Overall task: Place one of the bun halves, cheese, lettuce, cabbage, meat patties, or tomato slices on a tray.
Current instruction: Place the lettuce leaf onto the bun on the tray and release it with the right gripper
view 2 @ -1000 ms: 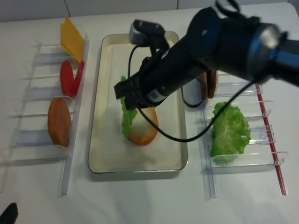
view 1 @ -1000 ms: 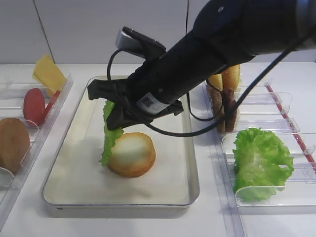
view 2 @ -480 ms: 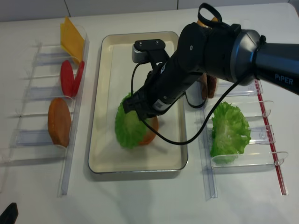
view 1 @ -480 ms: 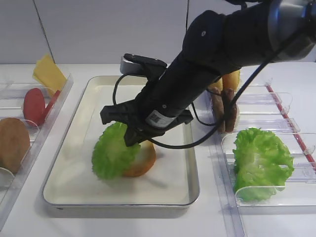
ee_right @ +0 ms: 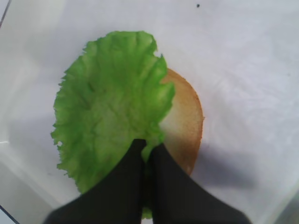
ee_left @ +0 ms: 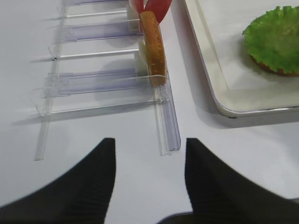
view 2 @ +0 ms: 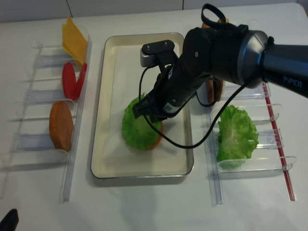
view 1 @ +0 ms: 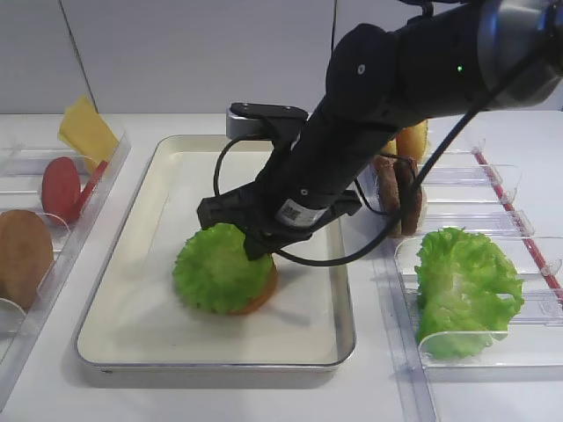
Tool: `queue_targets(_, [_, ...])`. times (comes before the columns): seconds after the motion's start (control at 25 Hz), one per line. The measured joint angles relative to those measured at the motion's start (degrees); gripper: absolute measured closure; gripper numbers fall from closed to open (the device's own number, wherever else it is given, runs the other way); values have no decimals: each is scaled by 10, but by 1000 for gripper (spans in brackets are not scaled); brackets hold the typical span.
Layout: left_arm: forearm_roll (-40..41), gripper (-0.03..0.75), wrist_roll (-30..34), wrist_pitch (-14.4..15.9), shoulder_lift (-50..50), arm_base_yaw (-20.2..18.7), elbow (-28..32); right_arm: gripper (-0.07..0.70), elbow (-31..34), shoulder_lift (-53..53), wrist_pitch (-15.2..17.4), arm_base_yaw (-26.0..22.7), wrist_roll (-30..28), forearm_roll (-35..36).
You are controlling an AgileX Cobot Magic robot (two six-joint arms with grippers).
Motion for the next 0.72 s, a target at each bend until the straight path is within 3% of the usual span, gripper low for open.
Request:
queue_targets(0.4, [0, 396, 0, 0, 0, 0, 0, 568, 0, 0, -2, 0, 9, -7])
queue_targets(0.72, [0, 396, 0, 0, 0, 0, 0, 324, 0, 0, -7, 0, 9, -24])
